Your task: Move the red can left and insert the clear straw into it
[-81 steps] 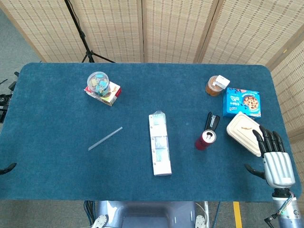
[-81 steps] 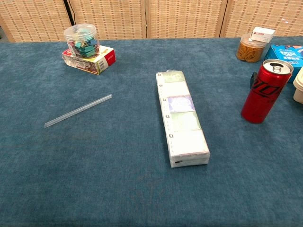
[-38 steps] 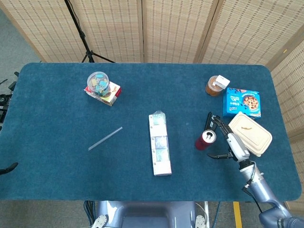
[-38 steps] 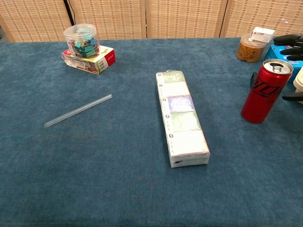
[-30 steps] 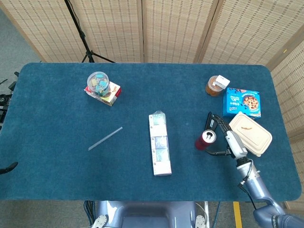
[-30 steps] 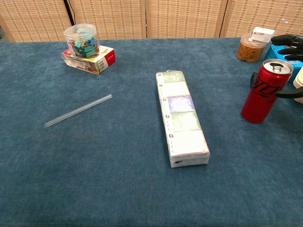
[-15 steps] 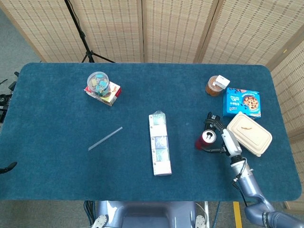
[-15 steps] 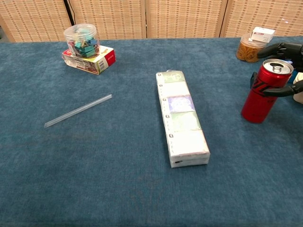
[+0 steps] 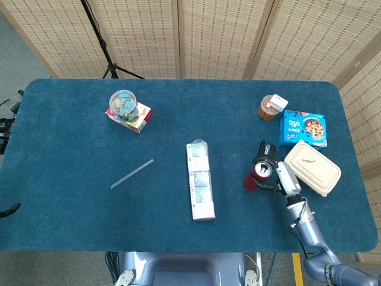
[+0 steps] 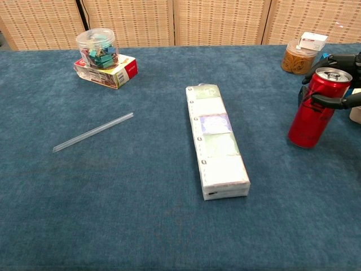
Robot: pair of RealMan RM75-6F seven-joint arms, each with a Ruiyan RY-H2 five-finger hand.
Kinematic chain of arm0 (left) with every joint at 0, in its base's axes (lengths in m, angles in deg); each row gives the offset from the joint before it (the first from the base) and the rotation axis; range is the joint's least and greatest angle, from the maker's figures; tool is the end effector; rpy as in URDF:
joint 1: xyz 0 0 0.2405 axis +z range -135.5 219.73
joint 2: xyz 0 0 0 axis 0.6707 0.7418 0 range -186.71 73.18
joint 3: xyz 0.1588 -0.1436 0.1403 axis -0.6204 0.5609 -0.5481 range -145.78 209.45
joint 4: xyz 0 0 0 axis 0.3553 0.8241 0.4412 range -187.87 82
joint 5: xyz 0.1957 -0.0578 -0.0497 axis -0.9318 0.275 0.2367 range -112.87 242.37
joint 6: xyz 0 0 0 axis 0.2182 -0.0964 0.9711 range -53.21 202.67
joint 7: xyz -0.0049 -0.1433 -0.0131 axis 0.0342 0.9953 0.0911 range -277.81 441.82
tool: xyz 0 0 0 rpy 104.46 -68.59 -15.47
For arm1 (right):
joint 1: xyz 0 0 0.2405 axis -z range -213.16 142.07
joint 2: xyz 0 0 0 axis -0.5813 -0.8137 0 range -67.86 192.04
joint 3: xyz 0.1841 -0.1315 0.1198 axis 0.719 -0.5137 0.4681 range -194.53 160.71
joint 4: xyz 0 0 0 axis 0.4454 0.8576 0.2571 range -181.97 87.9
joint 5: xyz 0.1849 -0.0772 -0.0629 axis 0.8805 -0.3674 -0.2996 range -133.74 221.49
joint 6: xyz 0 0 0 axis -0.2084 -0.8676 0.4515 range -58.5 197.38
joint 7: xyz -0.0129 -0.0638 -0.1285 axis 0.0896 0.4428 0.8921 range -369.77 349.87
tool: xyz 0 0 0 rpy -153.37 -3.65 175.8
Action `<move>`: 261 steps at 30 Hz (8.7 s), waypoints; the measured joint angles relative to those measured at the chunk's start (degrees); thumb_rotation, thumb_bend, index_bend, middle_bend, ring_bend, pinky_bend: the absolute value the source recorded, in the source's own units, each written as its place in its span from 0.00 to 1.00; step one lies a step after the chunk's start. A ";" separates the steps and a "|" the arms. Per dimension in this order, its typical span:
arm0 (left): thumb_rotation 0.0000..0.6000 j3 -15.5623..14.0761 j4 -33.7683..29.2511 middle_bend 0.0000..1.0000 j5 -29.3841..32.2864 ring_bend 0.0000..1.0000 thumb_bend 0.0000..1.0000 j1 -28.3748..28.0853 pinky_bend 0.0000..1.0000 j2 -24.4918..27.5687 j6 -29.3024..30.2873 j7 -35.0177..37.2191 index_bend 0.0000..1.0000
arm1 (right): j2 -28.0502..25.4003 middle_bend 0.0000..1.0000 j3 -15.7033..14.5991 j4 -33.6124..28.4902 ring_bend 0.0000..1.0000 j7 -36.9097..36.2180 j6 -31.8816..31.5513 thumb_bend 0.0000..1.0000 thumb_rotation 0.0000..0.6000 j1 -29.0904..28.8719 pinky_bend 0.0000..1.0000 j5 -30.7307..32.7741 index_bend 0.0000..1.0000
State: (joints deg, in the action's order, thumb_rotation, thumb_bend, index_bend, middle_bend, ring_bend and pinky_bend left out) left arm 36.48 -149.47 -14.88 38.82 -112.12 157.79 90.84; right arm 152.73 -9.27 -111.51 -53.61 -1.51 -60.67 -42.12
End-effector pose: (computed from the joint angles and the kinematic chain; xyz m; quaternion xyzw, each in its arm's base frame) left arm -0.3238 0.1775 0.2075 -0.5360 -0.4373 -0.3907 0.6074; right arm -0.2676 -0.3077 0.0286 0.5061 -0.5605 0.5760 0.3129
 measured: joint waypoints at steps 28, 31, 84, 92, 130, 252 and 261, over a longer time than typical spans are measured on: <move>1.00 -0.06 -0.21 0.00 0.07 0.00 0.00 -0.34 0.00 0.07 -0.65 -0.18 0.00 | -2.79 0.39 5.23 -18.62 0.31 13.62 5.31 0.57 1.00 -14.51 0.51 -5.74 0.45; 1.00 0.01 -0.23 0.00 0.38 0.00 0.00 -0.46 0.00 0.11 -0.92 -0.14 0.00 | -1.21 0.40 6.00 -19.66 0.31 17.30 7.45 0.57 1.00 -17.19 0.51 -5.52 0.46; 1.00 -0.22 0.26 0.00 -0.03 0.00 0.00 -0.73 0.00 0.65 -1.48 1.88 0.00 | 7.44 0.01 2.75 -17.15 0.00 28.32 11.13 0.08 1.00 -21.44 0.10 -0.38 0.08; 1.00 -0.10 1.09 0.00 -0.12 0.00 0.00 -1.11 0.00 0.29 -2.08 3.24 0.00 | -6.45 0.00 3.76 -27.91 0.00 32.97 9.40 0.07 1.00 -18.77 0.02 0.28 0.02; 1.00 -1.12 32.84 0.00 -12.84 0.00 0.03 -20.26 0.00 -24.84 -12.91 8.27 0.00 | -23.45 0.00 -10.61 -22.55 0.00 30.50 -12.41 0.07 1.00 10.51 0.00 -6.63 0.00; 1.00 7.87 14.10 0.00 40.10 0.00 0.10 -38.39 0.00 -30.79 -31.48 -29.53 0.16 | -22.90 0.00 -7.52 -21.17 0.00 26.50 -10.80 0.07 1.00 12.21 0.00 -8.01 0.00; 1.00 10.23 11.85 0.00 50.44 0.00 0.20 -44.04 0.00 -33.76 -28.65 -37.43 0.25 | -22.90 0.00 -7.41 -20.85 0.00 26.11 -10.56 0.07 1.00 12.18 0.00 -7.70 0.01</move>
State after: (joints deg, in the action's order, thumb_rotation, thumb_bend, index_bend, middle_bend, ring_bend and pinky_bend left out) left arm 46.71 -137.62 35.57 -5.22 -145.89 129.13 53.42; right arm 129.82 -16.68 -132.36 -27.50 -12.08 -48.49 -49.82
